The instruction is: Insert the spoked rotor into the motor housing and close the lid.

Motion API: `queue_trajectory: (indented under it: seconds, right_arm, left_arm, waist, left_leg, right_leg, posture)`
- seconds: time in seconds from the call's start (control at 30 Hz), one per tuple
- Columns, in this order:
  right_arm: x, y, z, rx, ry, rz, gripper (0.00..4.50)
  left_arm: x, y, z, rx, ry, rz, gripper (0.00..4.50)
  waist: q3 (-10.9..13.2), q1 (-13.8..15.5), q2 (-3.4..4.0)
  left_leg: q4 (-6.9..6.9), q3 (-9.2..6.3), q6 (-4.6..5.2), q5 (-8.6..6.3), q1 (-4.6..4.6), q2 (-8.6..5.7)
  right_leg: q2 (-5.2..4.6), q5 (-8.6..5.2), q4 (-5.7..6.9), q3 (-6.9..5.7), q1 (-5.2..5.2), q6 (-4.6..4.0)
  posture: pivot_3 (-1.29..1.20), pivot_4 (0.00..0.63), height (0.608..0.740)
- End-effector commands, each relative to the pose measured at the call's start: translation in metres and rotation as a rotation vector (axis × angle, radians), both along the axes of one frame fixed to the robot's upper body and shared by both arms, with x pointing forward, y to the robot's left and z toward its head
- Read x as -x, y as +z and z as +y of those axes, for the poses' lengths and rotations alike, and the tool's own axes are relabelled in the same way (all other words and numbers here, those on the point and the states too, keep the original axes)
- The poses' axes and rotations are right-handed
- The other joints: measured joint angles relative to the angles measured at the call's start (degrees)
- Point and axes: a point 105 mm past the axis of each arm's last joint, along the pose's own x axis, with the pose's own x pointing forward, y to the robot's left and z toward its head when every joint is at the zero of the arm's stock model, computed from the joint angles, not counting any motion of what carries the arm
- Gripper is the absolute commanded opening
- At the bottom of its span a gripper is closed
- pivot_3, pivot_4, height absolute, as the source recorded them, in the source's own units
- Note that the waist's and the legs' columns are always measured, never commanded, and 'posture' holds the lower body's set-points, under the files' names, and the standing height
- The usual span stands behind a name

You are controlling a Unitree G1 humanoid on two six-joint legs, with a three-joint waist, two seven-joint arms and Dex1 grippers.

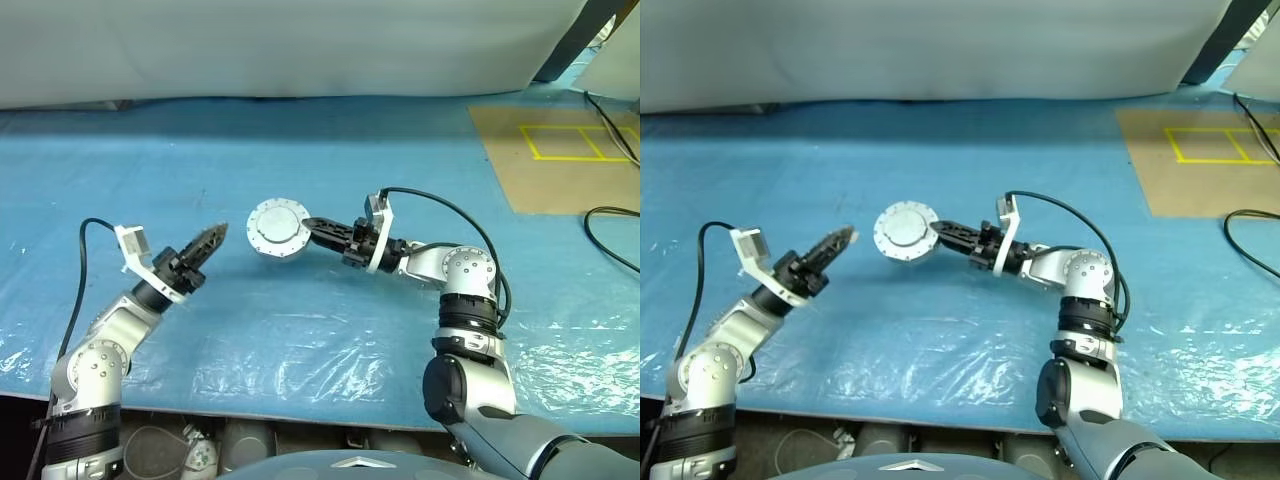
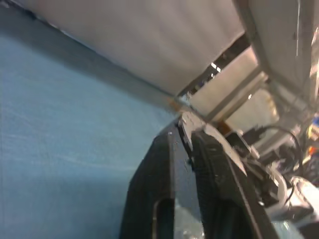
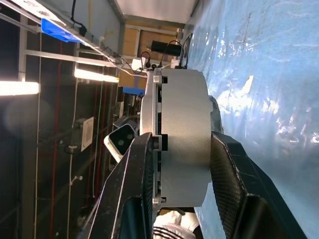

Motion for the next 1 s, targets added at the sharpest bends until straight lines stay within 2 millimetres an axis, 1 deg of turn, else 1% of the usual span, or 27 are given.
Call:
queue_trajectory:
  seconds: [0.03, 0.1, 0.2, 0.27, 0.3, 0.4, 0.5, 0.63, 0.7, 0.8, 0.9, 0.93, 1.0]
  right_arm:
    - [0.001, 0.037, 0.003, -0.101, 0.020, -0.115, 1.24]
    - [0.001, 0.041, 0.004, -0.108, 0.022, -0.121, 1.24]
    - [0.002, 0.043, 0.005, -0.109, 0.034, -0.128, 1.24]
    - [0.002, 0.044, 0.006, -0.107, 0.040, -0.131, 1.24]
    - [0.002, 0.044, 0.006, -0.107, 0.042, -0.133, 1.24]
    - [0.003, 0.045, 0.007, -0.105, 0.047, -0.136, 1.24]
    - [0.003, 0.044, 0.008, -0.101, 0.050, -0.135, 1.24]
    - [0.002, 0.044, 0.008, -0.095, 0.049, -0.136, 1.24]
    - [0.002, 0.044, 0.008, -0.092, 0.048, -0.138, 1.24]
    - [0.002, 0.044, 0.008, -0.090, 0.048, -0.141, 1.24]
    - [0.003, 0.043, 0.008, -0.085, 0.047, -0.142, 1.24]
    - [0.003, 0.042, 0.008, -0.083, 0.047, -0.142, 1.24]
    - [0.003, 0.042, 0.008, -0.080, 0.046, -0.141, 1.24]
  left_arm:
    - [0.011, 0.014, -0.005, 0.157, -0.115, 0.039, 1.89]
    - [0.017, 0.006, -0.011, 0.178, -0.184, 0.101, 2.60]
    - [0.020, -0.002, -0.013, 0.177, -0.221, 0.154, 3.53]
    - [0.023, 0.000, -0.016, 0.190, -0.276, 0.157, 4.27]
    - [0.023, 0.002, -0.018, 0.204, -0.296, 0.156, 4.46]
    - [0.020, 0.004, -0.021, 0.244, -0.328, 0.157, 4.46]
    - [0.017, -0.004, -0.032, 0.250, -0.374, 0.196, 4.46]
    - [0.008, -0.016, -0.039, 0.269, -0.388, 0.242, 4.46]
    - [0.002, -0.018, -0.044, 0.268, -0.385, 0.249, 4.46]
    - [-0.009, -0.013, -0.052, 0.279, -0.386, 0.218, 4.46]
    - [-0.023, 0.004, -0.058, 0.352, -0.370, 0.160, 4.46]
    - [-0.024, 0.011, -0.060, 0.379, -0.377, 0.140, 4.46]
    - [-0.023, 0.018, -0.066, 0.396, -0.402, 0.122, 4.46]
  waist:
    - [0.00, 0.03, 0.00]
    - [0.00, 0.02, 0.00]
    - [0.00, 0.24, 0.00]
    - [0.00, 0.40, -0.01]
    - [0.00, 0.44, -0.01]
    - [0.00, 0.67, -0.01]
    - [0.00, 0.96, 0.00]
    - [0.00, 1.17, -0.01]
    - [0.00, 1.24, -0.01]
    - [0.00, 1.29, -0.01]
    - [0.00, 1.29, -0.02]
    - [0.01, 1.29, -0.02]
    - [0.01, 1.17, -0.03]
  left_leg:
    - [0.01, -0.02, 0.00, 0.00, 0.00, -0.02]
    - [0.08, -0.03, -0.02, -0.01, -0.02, -0.03]
    - [0.11, -0.12, -0.07, -0.04, -0.06, -0.02]
    - [0.11, -0.14, -0.07, -0.04, -0.07, -0.02]
    - [0.13, -0.15, -0.07, -0.04, -0.07, -0.02]
    - [0.17, -0.17, -0.08, -0.04, -0.08, -0.03]
    - [0.24, -0.18, -0.08, -0.04, -0.08, -0.03]
    - [0.30, -0.20, -0.08, -0.04, -0.09, -0.03]
    - [0.32, -0.22, -0.08, -0.04, -0.09, -0.04]
    - [0.38, -0.24, -0.08, -0.04, -0.12, -0.05]
    - [0.43, -0.27, -0.07, -0.04, -0.12, -0.06]
    - [0.45, -0.27, -0.07, -0.04, -0.12, -0.07]
    - [0.46, -0.27, -0.07, -0.04, -0.14, -0.08]
  right_leg:
    - [-0.01, 0.00, 0.01, 0.00, 0.01, 0.00]
    - [-0.02, 0.00, 0.03, 0.01, 0.01, 0.01]
    - [0.02, 0.00, 0.01, -0.02, 0.01, 0.01]
    - [0.02, 0.00, 0.01, -0.03, 0.01, 0.02]
    - [0.01, 0.01, 0.01, -0.03, 0.02, 0.03]
    - [0.01, 0.03, 0.02, -0.03, 0.02, 0.06]
    - [0.01, 0.03, 0.07, -0.02, 0.03, 0.07]
    - [0.01, 0.05, 0.10, -0.02, 0.04, 0.09]
    - [0.01, 0.05, 0.12, -0.02, 0.05, 0.10]
    - [-0.02, 0.08, 0.12, -0.02, 0.07, 0.15]
    - [-0.04, 0.10, 0.13, -0.01, 0.10, 0.18]
    - [-0.04, 0.10, 0.14, -0.01, 0.11, 0.18]
    - [-0.04, 0.10, 0.15, -0.01, 0.11, 0.17]
  posture:
    - [0.00, 0.150, 0.740]
    - [0.00, 0.150, 0.740]
    - [0.00, 0.150, 0.740]
    - [0.00, 0.150, 0.740]
    - [0.00, 0.150, 0.740]
    - [0.00, 0.150, 0.740]
    - [0.00, 0.150, 0.740]
    - [0.00, 0.150, 0.740]
    - [0.00, 0.150, 0.740]
    - [0.00, 0.150, 0.740]
    - [0.00, 0.150, 0.740]
    - [0.00, 0.150, 0.740]
    - [0.00, 0.150, 0.740]
